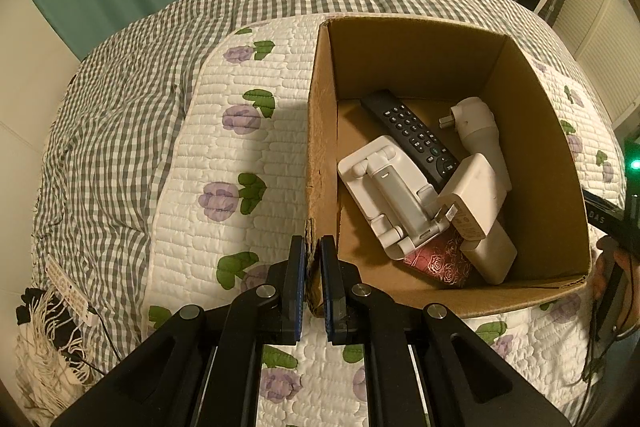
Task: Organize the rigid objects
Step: 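Move the right gripper back and grasp the light-blue earbud case, then carry the earbud case with the right gripper into the box and release, then return the right gripper and grasp the white tube with red cap, then carry the white-red tube with the right gripper into the box and release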
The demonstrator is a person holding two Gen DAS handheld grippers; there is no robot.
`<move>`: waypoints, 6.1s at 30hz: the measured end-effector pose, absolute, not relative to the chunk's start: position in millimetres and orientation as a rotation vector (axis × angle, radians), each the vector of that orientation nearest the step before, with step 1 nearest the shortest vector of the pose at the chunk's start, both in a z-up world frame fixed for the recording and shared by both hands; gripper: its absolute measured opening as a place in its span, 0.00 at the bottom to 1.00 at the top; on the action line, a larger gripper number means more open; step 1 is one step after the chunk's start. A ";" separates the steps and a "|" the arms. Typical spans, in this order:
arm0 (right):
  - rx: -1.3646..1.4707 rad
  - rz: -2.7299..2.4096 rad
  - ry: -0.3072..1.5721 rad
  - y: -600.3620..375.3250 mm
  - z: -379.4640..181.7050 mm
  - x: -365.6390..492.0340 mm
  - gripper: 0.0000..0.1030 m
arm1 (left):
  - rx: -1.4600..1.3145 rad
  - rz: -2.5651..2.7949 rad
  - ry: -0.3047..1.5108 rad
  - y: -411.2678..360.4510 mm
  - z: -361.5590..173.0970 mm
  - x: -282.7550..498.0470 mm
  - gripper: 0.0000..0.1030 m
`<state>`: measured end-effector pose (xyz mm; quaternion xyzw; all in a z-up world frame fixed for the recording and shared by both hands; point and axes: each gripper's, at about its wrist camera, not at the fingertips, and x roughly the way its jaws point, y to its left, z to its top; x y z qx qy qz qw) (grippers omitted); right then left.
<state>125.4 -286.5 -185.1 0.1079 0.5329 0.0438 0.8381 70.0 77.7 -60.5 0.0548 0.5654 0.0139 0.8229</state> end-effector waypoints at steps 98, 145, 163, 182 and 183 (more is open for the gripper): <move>0.000 0.185 0.727 -214.6 22.8 109.5 0.91 | 0.058 -0.019 1.198 89.1 -61.4 69.0 0.07; 0.103 -0.086 1.189 -256.3 -190.5 119.6 0.78 | 0.070 -0.002 1.201 87.2 -66.4 69.6 0.07; 0.031 0.182 0.800 -207.4 7.0 109.0 0.78 | 0.060 -0.008 1.203 87.7 -64.2 69.6 0.07; -0.138 0.479 0.804 -66.2 -15.4 138.5 0.78 | 0.059 -0.020 1.204 88.7 -66.2 69.3 0.07; -0.166 0.459 0.807 -63.0 -22.4 139.0 0.78 | 0.059 -0.022 1.204 89.2 -66.5 69.4 0.07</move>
